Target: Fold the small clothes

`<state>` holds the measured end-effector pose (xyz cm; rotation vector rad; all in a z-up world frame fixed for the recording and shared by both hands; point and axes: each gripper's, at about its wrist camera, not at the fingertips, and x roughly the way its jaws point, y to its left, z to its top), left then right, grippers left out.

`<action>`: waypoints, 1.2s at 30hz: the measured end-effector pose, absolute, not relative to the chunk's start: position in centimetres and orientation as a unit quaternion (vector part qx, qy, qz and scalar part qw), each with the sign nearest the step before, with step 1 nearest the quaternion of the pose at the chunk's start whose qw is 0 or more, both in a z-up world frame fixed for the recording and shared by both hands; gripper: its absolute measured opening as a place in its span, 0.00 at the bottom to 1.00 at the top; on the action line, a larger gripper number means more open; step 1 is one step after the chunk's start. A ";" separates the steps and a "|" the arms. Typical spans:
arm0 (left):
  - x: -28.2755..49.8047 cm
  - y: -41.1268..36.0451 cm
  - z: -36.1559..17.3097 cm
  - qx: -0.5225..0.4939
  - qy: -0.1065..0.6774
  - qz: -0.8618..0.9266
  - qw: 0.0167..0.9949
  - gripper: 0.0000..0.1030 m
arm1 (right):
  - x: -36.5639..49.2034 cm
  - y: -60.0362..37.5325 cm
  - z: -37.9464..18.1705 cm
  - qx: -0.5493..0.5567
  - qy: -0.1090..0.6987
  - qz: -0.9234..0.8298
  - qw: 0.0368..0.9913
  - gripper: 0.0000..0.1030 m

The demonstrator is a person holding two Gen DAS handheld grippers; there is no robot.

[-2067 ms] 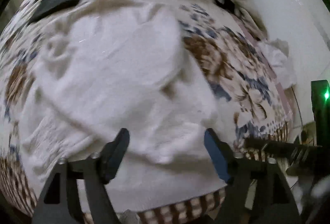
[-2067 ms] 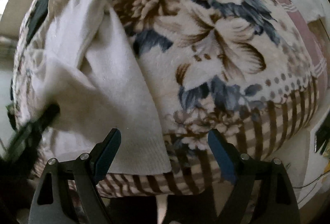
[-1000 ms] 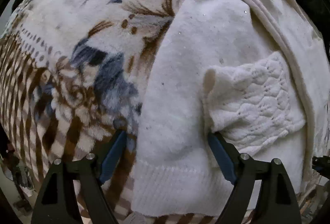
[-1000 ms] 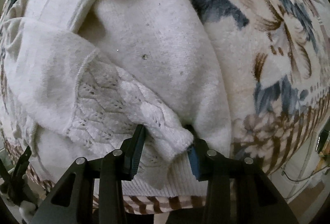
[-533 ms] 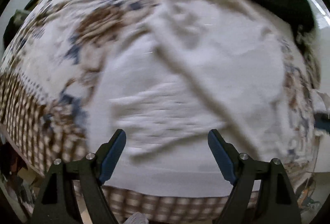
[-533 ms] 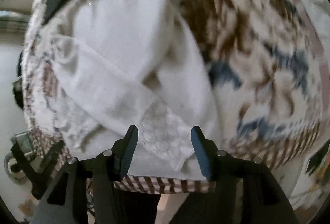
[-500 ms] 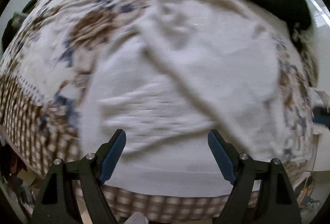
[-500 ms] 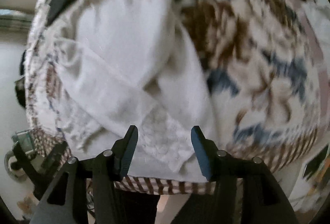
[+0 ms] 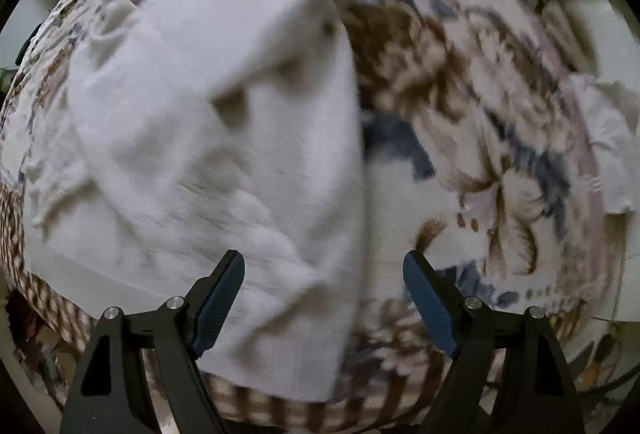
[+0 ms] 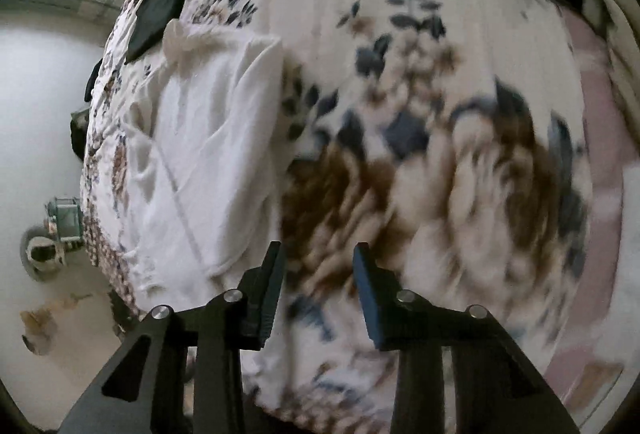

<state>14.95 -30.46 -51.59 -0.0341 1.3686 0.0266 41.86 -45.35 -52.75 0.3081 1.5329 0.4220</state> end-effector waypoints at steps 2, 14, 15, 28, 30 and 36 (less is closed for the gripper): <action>15.3 -31.5 -53.8 0.000 0.645 0.031 0.764 0.79 | 44.8 -45.2 -55.0 0.144 0.691 0.195 0.681 0.36; 17.0 -29.6 -55.8 -0.004 0.639 0.067 0.766 0.78 | 54.4 -39.2 -61.8 0.257 0.674 0.254 0.644 0.37; 16.8 -29.3 -55.7 -0.002 0.639 0.068 0.766 0.78 | 54.5 -38.8 -61.8 0.252 0.673 0.253 0.647 0.37; 16.2 -23.2 -52.4 -0.070 0.583 0.091 0.804 0.12 | 57.3 -33.7 -63.7 0.254 0.676 0.267 0.638 0.07; 15.4 -21.7 -50.4 -0.088 0.573 0.089 0.810 0.11 | 57.0 -32.8 -61.9 0.244 0.675 0.261 0.645 0.07; 13.6 -15.6 -44.0 -0.157 0.538 0.104 0.822 0.11 | 56.5 -29.4 -55.0 0.209 0.678 0.254 0.658 0.07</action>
